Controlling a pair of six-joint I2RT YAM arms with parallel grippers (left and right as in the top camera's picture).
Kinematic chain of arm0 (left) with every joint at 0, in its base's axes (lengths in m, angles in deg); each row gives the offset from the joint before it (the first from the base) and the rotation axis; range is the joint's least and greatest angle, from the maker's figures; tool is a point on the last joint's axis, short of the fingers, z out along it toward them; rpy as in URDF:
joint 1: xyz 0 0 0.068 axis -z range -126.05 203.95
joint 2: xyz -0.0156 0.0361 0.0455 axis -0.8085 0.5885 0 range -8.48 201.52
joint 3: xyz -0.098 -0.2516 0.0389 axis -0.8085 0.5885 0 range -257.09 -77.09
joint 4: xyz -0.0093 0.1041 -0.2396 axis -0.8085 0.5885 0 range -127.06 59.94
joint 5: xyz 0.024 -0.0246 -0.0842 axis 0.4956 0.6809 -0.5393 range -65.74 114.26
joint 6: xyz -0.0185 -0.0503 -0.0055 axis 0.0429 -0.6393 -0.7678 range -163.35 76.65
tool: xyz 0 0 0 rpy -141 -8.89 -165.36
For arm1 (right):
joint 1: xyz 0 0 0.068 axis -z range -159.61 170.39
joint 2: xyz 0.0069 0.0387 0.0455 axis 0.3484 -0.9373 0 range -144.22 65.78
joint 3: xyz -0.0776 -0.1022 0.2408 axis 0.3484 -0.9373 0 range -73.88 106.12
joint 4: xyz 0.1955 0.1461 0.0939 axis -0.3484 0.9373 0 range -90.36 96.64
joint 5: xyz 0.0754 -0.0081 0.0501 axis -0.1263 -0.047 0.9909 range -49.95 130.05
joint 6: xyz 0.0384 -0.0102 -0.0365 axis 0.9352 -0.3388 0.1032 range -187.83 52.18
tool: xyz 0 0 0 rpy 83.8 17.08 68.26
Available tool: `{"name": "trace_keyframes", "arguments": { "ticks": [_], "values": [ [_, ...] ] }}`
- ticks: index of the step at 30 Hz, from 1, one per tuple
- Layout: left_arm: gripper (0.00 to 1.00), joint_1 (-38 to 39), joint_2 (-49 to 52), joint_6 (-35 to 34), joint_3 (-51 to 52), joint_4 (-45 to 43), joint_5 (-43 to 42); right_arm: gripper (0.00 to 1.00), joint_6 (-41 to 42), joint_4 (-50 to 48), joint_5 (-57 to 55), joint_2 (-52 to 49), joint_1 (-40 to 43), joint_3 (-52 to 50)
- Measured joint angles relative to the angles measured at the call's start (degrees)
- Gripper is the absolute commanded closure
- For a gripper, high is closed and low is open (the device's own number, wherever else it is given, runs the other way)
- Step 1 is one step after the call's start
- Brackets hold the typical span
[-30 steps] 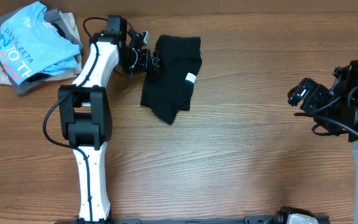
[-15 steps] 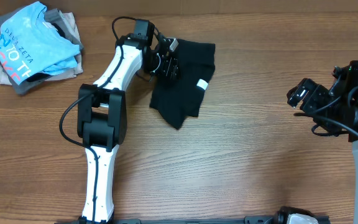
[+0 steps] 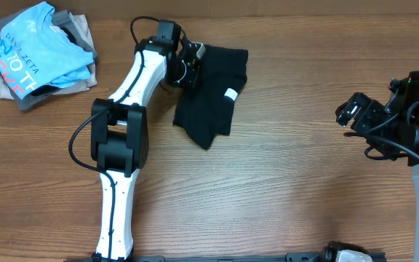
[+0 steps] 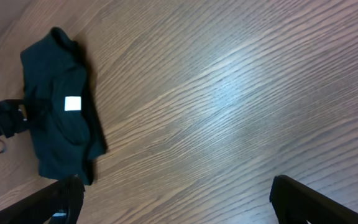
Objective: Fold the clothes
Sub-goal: 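Carry the black bundle with the left gripper onto the upper-left clothes pile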
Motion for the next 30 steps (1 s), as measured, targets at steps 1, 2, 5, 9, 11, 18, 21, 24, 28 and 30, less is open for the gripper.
{"name": "trace_keyframes", "arguments": {
  "ticks": [1, 2, 5, 9, 11, 18, 21, 24, 28, 30],
  "values": [
    [0.96, -0.15, 0.07, 0.00, -1.22, 1.29, 1.07, 0.00, 0.00, -0.02, 0.00, 0.00, 0.00, 0.00],
    [0.96, -0.42, 0.46, 0.02, -3.17, 3.04, 2.19, 0.00, -0.02, -0.04, -0.02, 0.00, 0.00, 0.00],
    [0.96, -1.62, 1.11, 0.00, -8.46, 6.21, 4.90, 0.00, 0.00, -0.04, -0.02, 0.00, 0.00, 0.00],
    [0.96, -4.42, 1.46, 0.02, -16.22, 9.55, 8.41, 0.00, -0.02, 0.00, -0.02, 0.00, 0.00, 0.00],
    [0.96, -6.03, 1.46, 0.00, -19.52, 11.04, 10.21, 0.00, 0.00, 0.07, -0.02, 0.00, 0.00, 0.00],
    [0.96, -11.87, 1.46, 0.00, -25.35, 14.62, 13.22, 0.00, -0.02, 0.28, 0.00, 0.00, 0.00, 0.00],
    [0.96, -14.14, 1.49, 0.02, -27.08, 15.45, 13.79, 0.00, -0.02, 0.37, 0.00, 0.00, 0.00, 0.00],
    [0.96, -15.85, 1.51, 0.00, -29.05, 15.65, 14.03, 0.00, 0.02, 0.33, -0.02, 0.00, 0.00, 0.00],
    [0.96, -17.79, 1.51, 0.02, -32.02, 15.72, 14.21, 0.00, -0.02, 0.61, -0.02, 0.00, 0.00, 0.00],
    [0.96, -18.88, 1.51, 0.02, -33.16, 14.93, 14.21, 0.00, 0.00, 0.90, -0.02, 0.00, 0.00, 0.00]
  ]
}}
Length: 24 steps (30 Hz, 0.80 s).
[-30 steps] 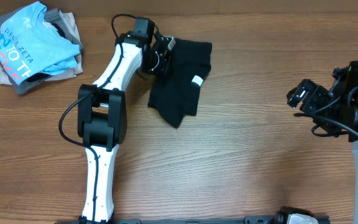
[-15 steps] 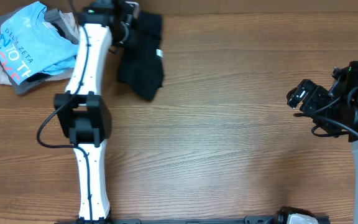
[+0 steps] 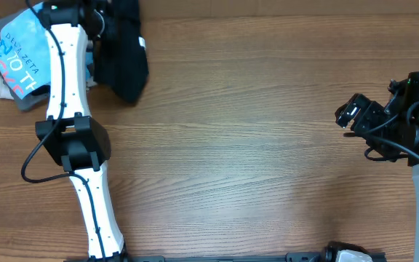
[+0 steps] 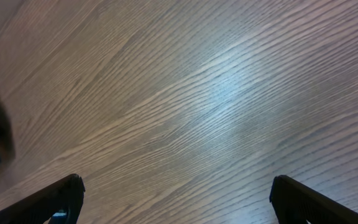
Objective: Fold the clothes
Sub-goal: 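Carry the black bundle with the left gripper onto the upper-left clothes pile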
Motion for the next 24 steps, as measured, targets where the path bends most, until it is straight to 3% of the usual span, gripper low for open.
{"name": "trace_keyframes", "arguments": {
  "ticks": [12, 24],
  "values": [
    [0.95, -10.14, 0.00, -0.07, -4.85, -1.46, -0.94, 0.00, -0.04, 0.37, 0.02, 0.00, 0.00, 0.00],
    [0.94, -18.27, 0.00, -2.01, -5.62, -3.13, -8.04, 0.00, -0.02, 0.61, 0.00, 0.00, 0.00, 0.00]
  ]
}}
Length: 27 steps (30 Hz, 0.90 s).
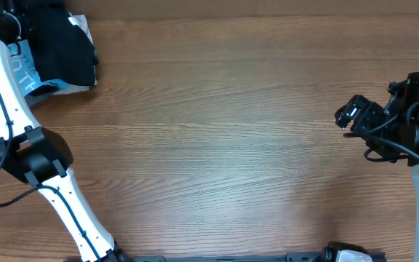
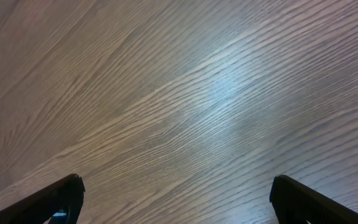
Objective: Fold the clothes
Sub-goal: 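Carry the black bundle with the left gripper onto the upper-left clothes pile, then press the black bundle down onto the pile with the left gripper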
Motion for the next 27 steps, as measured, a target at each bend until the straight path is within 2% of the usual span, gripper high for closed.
{"name": "trace_keyframes", "arguments": {
  "ticks": [6, 11, 13, 16, 18, 23, 24, 26, 27],
  "values": [
    [0.90, -2.05, 0.00, -0.44, 0.00, -0.11, -0.35, 0.00, 0.00, 1.14, 0.00, 0.00, 0.00, 0.00],
    [0.85, -3.76, 0.00, -0.79, 1.60, -0.94, 2.51, 0.00, 0.00, 1.84, 0.07, 0.00, 0.00, 0.00],
    [0.70, -4.31, 0.00, -0.81, 3.30, -1.79, 3.80, 0.00, 0.00, 1.88, 0.46, 0.00, 0.00, 0.00],
    [0.37, -5.07, 0.00, -1.03, 6.71, -3.45, 5.88, 0.00, 0.00, 1.86, 1.38, 0.00, 0.00, 0.00],
    [0.29, -5.79, 0.00, -1.05, 9.03, -4.31, 7.23, 0.00, 0.02, 1.88, 1.79, 0.00, 0.00, 0.00],
    [0.27, -6.95, 0.00, -2.60, 11.10, -5.11, 8.79, 0.00, 0.00, 1.90, 2.01, 0.00, 0.00, 0.00],
    [0.31, -6.99, 0.00, -3.26, 11.15, -5.14, 8.96, 0.00, 0.00, 1.90, 2.01, 0.00, 0.00, 0.00],
    [0.45, -7.21, 0.00, -4.46, 11.15, -5.09, 9.11, 0.00, 0.02, 1.90, 2.21, 0.00, 0.00, 0.00],
    [0.47, -7.21, 0.00, -4.90, 11.15, -5.01, 9.16, 0.00, 0.00, 1.90, 2.27, 0.00, 0.00, 0.00]
  ]
}}
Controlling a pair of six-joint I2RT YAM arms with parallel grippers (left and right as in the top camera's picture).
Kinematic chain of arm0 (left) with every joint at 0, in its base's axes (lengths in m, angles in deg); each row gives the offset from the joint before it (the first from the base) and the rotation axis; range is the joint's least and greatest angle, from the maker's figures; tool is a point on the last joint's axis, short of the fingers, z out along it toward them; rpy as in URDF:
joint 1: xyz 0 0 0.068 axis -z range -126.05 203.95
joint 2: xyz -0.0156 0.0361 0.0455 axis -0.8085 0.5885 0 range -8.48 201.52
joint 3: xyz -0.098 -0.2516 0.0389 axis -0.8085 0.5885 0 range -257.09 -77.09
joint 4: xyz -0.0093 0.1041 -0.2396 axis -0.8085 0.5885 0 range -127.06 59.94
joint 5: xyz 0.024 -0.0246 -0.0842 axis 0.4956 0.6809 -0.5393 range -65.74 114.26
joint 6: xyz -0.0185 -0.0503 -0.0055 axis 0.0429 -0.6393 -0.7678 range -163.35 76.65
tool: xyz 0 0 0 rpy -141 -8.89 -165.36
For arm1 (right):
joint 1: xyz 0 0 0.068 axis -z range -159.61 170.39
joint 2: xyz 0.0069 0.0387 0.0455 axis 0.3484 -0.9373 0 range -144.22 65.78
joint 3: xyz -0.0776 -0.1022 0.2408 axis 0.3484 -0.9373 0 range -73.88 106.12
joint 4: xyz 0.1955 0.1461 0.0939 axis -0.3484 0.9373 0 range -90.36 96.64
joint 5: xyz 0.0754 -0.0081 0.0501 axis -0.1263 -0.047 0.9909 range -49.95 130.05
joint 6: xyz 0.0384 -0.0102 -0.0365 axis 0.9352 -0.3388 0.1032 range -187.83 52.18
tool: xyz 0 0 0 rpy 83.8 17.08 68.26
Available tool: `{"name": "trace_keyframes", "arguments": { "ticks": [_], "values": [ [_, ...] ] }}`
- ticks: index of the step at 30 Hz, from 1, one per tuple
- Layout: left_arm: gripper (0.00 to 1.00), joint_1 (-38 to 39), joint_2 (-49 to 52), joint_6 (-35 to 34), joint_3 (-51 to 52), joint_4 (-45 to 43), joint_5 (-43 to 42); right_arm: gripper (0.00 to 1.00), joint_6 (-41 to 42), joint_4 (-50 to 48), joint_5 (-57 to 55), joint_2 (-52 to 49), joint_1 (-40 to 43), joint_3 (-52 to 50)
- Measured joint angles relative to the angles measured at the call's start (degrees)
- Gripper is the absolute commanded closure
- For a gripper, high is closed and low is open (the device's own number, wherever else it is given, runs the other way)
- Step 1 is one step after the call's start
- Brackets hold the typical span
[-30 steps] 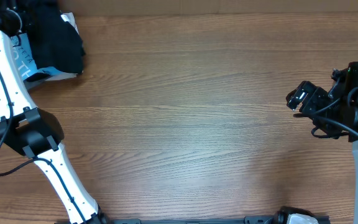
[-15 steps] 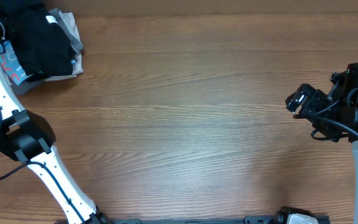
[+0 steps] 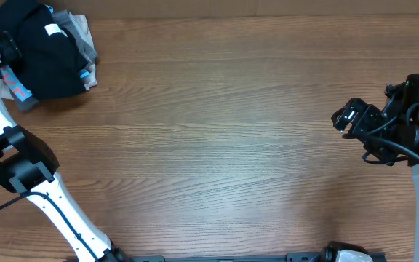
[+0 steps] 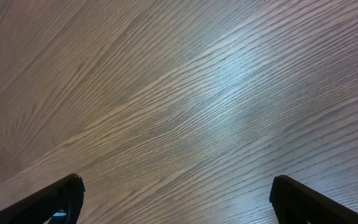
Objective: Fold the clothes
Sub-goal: 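Press the black bundle down onto the pile with the left gripper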
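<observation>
A black garment point(image 3: 44, 64) with a white tag lies on top of the clothes pile point(image 3: 84, 38) at the table's far left corner. My left gripper is at the garment's left edge, dark against the dark cloth, so its jaws cannot be read. At the right side of the table my right gripper point(image 3: 349, 116) hangs over bare wood. In the right wrist view the right gripper point(image 4: 176, 190) is open, its fingers point(image 4: 61, 199) wide apart with nothing between them.
The pile holds grey, beige and light blue cloth under the black garment. The left arm's elbow point(image 3: 17, 164) stands near the left edge. The wooden table point(image 3: 217, 145) stretches between the two arms.
The black garment was hanging from my left gripper over the pile; it now rests spread on the pile, further left and lower. The left arm has swung further left. The right arm barely moved.
My left gripper first held the folded black garment on the table near the middle back. Then it had the garment lifted beside the pile, then over the pile's blue shirt. Now the garment sits on the pile. The right gripper stayed open at the right throughout.
</observation>
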Motion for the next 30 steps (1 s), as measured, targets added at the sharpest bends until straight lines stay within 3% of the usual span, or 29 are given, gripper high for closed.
{"name": "trace_keyframes", "arguments": {
  "ticks": [6, 17, 19, 25, 30],
  "values": [
    [0.35, 0.00, -2.05, -4.11, 0.02, 1.05, 4.61, 0.00, 0.00, -0.02, 0.13, 0.00, 0.00, 0.00],
    [0.36, 0.04, -10.69, -11.78, 0.02, -1.66, 5.27, 0.00, -0.20, 0.00, 0.15, 0.00, 0.00, 0.00],
    [0.41, 0.44, -10.60, -12.52, 0.02, -2.43, 4.61, 0.00, -0.22, 0.02, 0.13, 0.00, 0.00, 0.00],
    [0.67, 2.69, -8.68, -14.05, 0.02, -6.51, 3.74, 0.00, -0.22, 0.00, 0.15, 0.00, 0.02, 0.00],
    [0.69, 4.55, -3.17, -14.14, 0.02, -10.91, 3.15, 0.00, -0.22, 0.00, 0.72, 0.00, 0.00, 0.00]
  ]
}}
